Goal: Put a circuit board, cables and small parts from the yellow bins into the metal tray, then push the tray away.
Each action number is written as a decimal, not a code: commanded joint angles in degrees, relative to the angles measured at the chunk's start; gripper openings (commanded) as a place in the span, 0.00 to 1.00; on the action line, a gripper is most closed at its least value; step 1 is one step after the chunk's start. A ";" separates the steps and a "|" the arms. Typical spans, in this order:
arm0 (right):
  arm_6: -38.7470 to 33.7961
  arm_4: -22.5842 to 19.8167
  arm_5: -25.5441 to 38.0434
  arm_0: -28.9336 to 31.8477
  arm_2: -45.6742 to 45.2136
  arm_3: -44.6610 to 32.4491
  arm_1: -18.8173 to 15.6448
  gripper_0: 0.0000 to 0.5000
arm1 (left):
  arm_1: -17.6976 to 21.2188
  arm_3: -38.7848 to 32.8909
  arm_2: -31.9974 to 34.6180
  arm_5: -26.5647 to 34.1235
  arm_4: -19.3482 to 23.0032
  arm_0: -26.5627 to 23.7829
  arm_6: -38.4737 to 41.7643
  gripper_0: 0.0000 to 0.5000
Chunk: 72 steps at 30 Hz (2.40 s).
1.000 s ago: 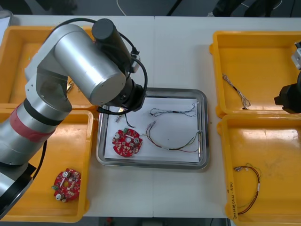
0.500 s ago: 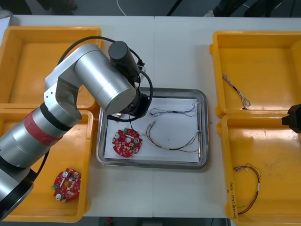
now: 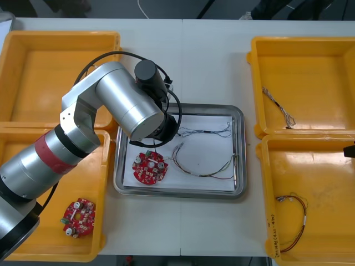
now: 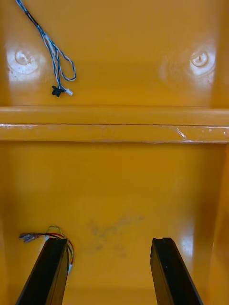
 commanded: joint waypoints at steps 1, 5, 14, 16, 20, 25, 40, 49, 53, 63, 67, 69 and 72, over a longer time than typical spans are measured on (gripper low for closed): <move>-4.37 -0.86 0.18 2.92 -1.23 -4.99 -2.16 1.00 | -1.29 -0.43 -1.21 -0.62 -0.59 -0.06 0.32 0.74; -5.25 -1.39 0.18 3.89 -1.67 -5.78 -2.16 1.00 | -1.29 -0.52 -1.13 -0.54 -0.76 -0.15 0.41 1.00; -6.04 -2.09 0.18 5.12 -2.29 -5.78 -2.16 1.00 | -1.29 -3.95 2.74 4.65 -1.11 -0.15 0.32 1.00; -6.04 -2.27 0.18 5.21 -2.46 -5.69 -2.16 1.00 | -1.29 -6.06 4.41 7.37 -1.11 -0.06 0.24 1.00; -6.13 -2.53 0.18 5.21 -2.64 -5.69 -2.16 1.00 | -1.21 -9.49 8.19 12.03 -0.94 -0.15 -0.38 1.00; -6.13 -2.79 0.18 5.38 -2.72 -5.78 -2.16 1.00 | -0.68 -11.95 14.08 17.04 0.29 -0.24 -1.43 1.00; -5.51 -4.99 0.18 3.45 0.97 -8.59 -2.86 1.00 | 7.58 -18.10 28.58 22.98 7.59 1.69 -4.16 1.00; -5.51 -9.21 0.18 -1.03 7.38 -9.65 -2.95 1.00 | 13.47 -23.02 34.29 22.98 10.40 9.43 -5.30 1.00; -5.51 -10.70 0.18 -4.29 11.34 -9.65 -2.95 1.00 | 16.37 -25.40 37.72 22.98 14.00 13.21 -5.48 1.00; -5.60 -11.41 0.18 -12.46 24.08 -8.15 -2.95 1.00 | 20.15 -29.09 45.81 22.98 20.33 21.12 -5.83 1.00; -5.25 -11.49 0.18 -16.41 29.88 -7.28 -2.95 1.00 | 20.33 -30.32 47.92 22.98 20.33 22.70 -6.36 1.00; -4.98 -11.49 0.18 -18.08 32.70 -7.19 -2.95 1.00 | 20.33 -30.67 48.88 22.98 20.60 23.58 -6.53 1.00; -4.46 -10.44 0.18 -21.16 38.58 -7.19 -2.86 1.00 | 20.42 -30.84 50.91 22.98 20.68 25.78 -6.97 1.00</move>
